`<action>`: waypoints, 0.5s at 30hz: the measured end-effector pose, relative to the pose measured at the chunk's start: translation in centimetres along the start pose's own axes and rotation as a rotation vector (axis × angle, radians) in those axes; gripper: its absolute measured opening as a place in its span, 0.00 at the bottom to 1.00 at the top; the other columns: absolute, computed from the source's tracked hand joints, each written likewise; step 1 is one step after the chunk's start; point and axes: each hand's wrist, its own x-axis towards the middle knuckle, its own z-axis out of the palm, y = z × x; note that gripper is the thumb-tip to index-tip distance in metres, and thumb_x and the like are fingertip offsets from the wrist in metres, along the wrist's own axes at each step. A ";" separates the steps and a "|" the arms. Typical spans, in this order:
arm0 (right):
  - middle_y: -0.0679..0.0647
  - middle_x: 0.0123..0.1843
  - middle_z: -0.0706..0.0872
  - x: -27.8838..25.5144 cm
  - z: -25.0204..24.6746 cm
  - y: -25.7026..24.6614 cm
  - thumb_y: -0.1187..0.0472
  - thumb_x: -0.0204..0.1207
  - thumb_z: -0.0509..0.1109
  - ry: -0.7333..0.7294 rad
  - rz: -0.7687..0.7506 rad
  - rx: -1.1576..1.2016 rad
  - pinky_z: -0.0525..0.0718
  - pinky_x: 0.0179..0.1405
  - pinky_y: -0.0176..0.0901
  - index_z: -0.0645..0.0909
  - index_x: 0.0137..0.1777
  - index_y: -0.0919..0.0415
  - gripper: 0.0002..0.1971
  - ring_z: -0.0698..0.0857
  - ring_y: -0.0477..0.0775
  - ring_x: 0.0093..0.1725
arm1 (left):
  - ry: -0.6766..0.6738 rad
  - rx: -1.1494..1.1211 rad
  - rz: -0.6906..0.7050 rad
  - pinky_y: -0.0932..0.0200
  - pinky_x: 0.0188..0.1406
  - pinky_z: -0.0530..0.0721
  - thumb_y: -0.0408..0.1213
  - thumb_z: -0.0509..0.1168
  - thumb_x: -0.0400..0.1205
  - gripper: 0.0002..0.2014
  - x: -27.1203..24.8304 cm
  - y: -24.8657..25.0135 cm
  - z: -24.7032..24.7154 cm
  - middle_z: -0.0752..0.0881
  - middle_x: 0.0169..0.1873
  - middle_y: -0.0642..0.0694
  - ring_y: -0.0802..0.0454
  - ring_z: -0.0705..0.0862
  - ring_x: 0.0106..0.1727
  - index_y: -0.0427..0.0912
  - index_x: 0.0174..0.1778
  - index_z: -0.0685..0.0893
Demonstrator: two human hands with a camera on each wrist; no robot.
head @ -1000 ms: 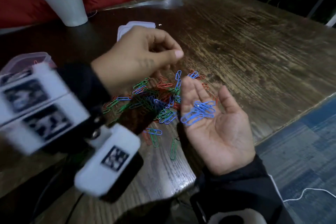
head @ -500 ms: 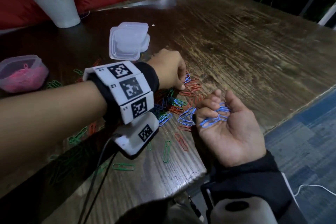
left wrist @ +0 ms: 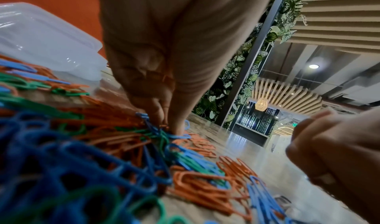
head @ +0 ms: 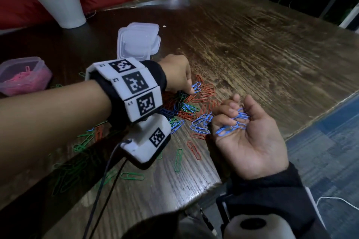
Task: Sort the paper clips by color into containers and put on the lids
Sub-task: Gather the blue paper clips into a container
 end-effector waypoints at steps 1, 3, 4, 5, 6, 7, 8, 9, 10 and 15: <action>0.50 0.23 0.70 0.0 0.0 0.0 0.53 0.80 0.54 0.001 -0.001 -0.005 0.68 0.11 0.29 0.73 0.31 0.61 0.18 0.70 0.44 0.17 | -0.009 0.008 0.004 0.69 0.25 0.75 0.39 0.74 0.74 0.06 -0.1 0.0 -0.1 0.85 0.37 0.42 0.58 0.76 0.26 0.41 0.42 0.87; 0.50 0.23 0.70 -0.1 0.0 0.0 0.54 0.80 0.54 0.001 -0.004 -0.012 0.68 0.11 0.29 0.72 0.31 0.61 0.18 0.70 0.44 0.17 | -0.029 -0.002 0.006 0.73 0.20 0.75 0.38 0.73 0.75 0.05 -0.4 -0.1 -0.3 0.85 0.36 0.42 0.51 0.79 0.30 0.40 0.41 0.87; 0.50 0.23 0.70 -0.1 0.0 0.0 0.54 0.80 0.54 0.001 -0.008 -0.016 0.68 0.11 0.29 0.72 0.31 0.61 0.18 0.70 0.44 0.17 | -0.034 -0.027 0.006 0.73 0.19 0.74 0.38 0.73 0.75 0.04 -0.5 -0.4 -0.5 0.84 0.34 0.43 0.49 0.80 0.32 0.42 0.38 0.85; 0.50 0.23 0.70 -0.1 0.0 0.0 0.53 0.81 0.54 0.004 -0.015 -0.022 0.68 0.12 0.29 0.72 0.31 0.61 0.18 0.70 0.44 0.17 | -0.035 -0.064 0.005 0.73 0.17 0.74 0.37 0.72 0.76 0.06 -0.7 -0.7 -0.7 0.83 0.32 0.44 0.49 0.80 0.32 0.43 0.35 0.84; 0.50 0.23 0.70 -0.1 0.0 0.0 0.53 0.81 0.54 0.012 -0.024 -0.030 0.68 0.12 0.28 0.72 0.32 0.61 0.18 0.70 0.44 0.17 | -0.040 -0.117 -0.001 0.73 0.17 0.73 0.37 0.72 0.76 0.08 -0.9 -0.9 -0.9 0.82 0.30 0.45 0.50 0.78 0.31 0.45 0.32 0.82; 0.50 0.24 0.70 0.0 0.0 0.1 0.53 0.81 0.54 0.023 -0.035 -0.042 0.68 0.13 0.28 0.72 0.32 0.61 0.18 0.71 0.44 0.18 | -0.049 -0.189 -0.006 0.74 0.15 0.71 0.35 0.72 0.76 0.09 -1.3 -1.1 -1.2 0.80 0.29 0.46 0.52 0.75 0.30 0.46 0.31 0.80; 0.51 0.24 0.71 0.0 0.0 0.2 0.53 0.82 0.54 0.037 -0.047 -0.058 0.69 0.14 0.27 0.72 0.32 0.61 0.18 0.72 0.44 0.18 | -0.060 -0.272 -0.007 0.74 0.14 0.68 0.34 0.71 0.76 0.10 -1.7 -1.2 -1.5 0.78 0.28 0.46 0.54 0.72 0.28 0.46 0.31 0.80; 0.51 0.25 0.72 0.0 0.1 0.3 0.53 0.82 0.54 0.051 -0.057 -0.075 0.71 0.16 0.26 0.73 0.33 0.61 0.18 0.74 0.45 0.20 | -0.073 -0.354 -0.007 0.74 0.14 0.66 0.33 0.71 0.76 0.09 -2.3 -1.3 -1.8 0.77 0.29 0.44 0.55 0.70 0.27 0.44 0.31 0.80; 0.52 0.27 0.74 0.0 0.2 0.5 0.53 0.82 0.54 0.065 -0.062 -0.090 0.73 0.19 0.26 0.74 0.34 0.62 0.18 0.76 0.45 0.22 | -0.083 -0.426 -0.013 0.72 0.15 0.65 0.32 0.70 0.76 0.08 -3.0 -1.2 -2.2 0.76 0.30 0.43 0.55 0.69 0.27 0.43 0.32 0.80; 0.58 0.40 0.81 -0.3 1.5 1.8 0.54 0.83 0.54 0.056 -0.039 -0.081 0.82 0.42 0.37 0.78 0.45 0.69 0.19 0.82 0.52 0.40 | -0.130 -0.663 0.010 0.72 0.15 0.66 0.31 0.69 0.75 0.05 -6.8 0.3 -2.9 0.78 0.23 0.50 0.61 0.71 0.21 0.41 0.34 0.80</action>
